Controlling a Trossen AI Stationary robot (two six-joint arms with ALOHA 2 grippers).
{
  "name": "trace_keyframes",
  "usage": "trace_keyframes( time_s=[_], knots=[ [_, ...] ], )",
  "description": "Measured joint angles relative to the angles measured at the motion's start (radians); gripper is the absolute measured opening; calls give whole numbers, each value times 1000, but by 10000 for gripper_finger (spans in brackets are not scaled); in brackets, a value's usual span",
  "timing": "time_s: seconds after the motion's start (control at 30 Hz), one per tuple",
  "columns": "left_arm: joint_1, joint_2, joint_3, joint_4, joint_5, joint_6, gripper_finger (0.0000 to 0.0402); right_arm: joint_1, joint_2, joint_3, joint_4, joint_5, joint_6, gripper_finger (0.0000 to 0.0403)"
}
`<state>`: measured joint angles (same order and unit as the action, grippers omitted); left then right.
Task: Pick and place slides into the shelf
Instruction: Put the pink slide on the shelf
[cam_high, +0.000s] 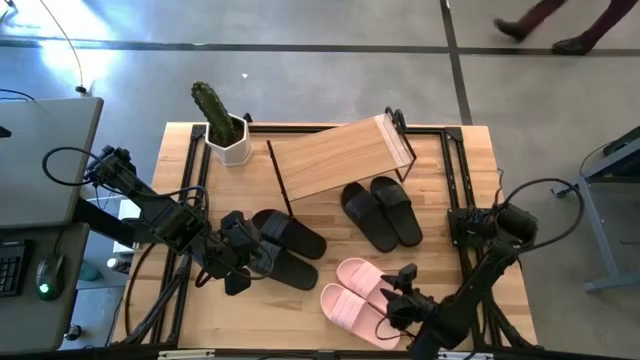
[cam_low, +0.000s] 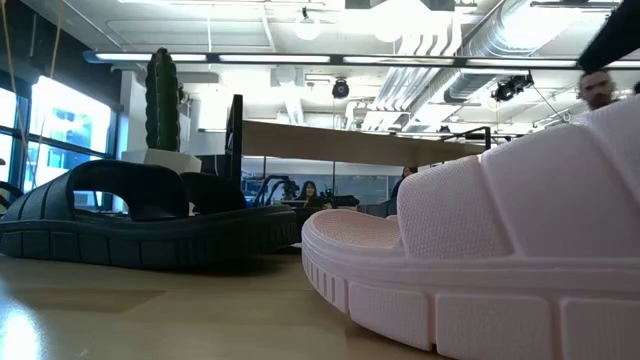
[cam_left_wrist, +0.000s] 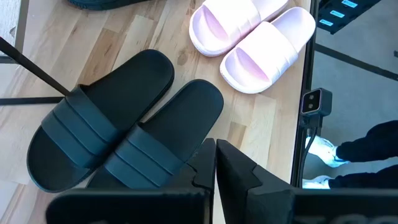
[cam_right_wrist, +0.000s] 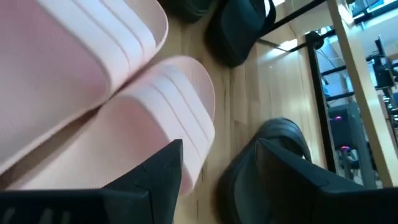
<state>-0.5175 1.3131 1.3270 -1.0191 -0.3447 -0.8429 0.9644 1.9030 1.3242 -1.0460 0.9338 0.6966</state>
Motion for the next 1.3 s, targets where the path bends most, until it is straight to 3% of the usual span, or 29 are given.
trace_keyframes(
  time_s=[0.17,0.37,0.87,1.07,1.3],
  knots=[
    [0,0,0,0,0,0,3,-26,0,-73,139,-85,-68,195],
    [0,0,0,0,0,0,3,-11,-1,-111,192,-79,-147,195],
    [0,0,0,0,0,0,3,-129,0,-202,374,-122,-308,189],
    [0,0,0,0,0,0,3,-165,0,-201,461,-154,-399,136],
    [0,0,0,0,0,0,3,-199,0,-200,466,-194,-387,50]
  ],
)
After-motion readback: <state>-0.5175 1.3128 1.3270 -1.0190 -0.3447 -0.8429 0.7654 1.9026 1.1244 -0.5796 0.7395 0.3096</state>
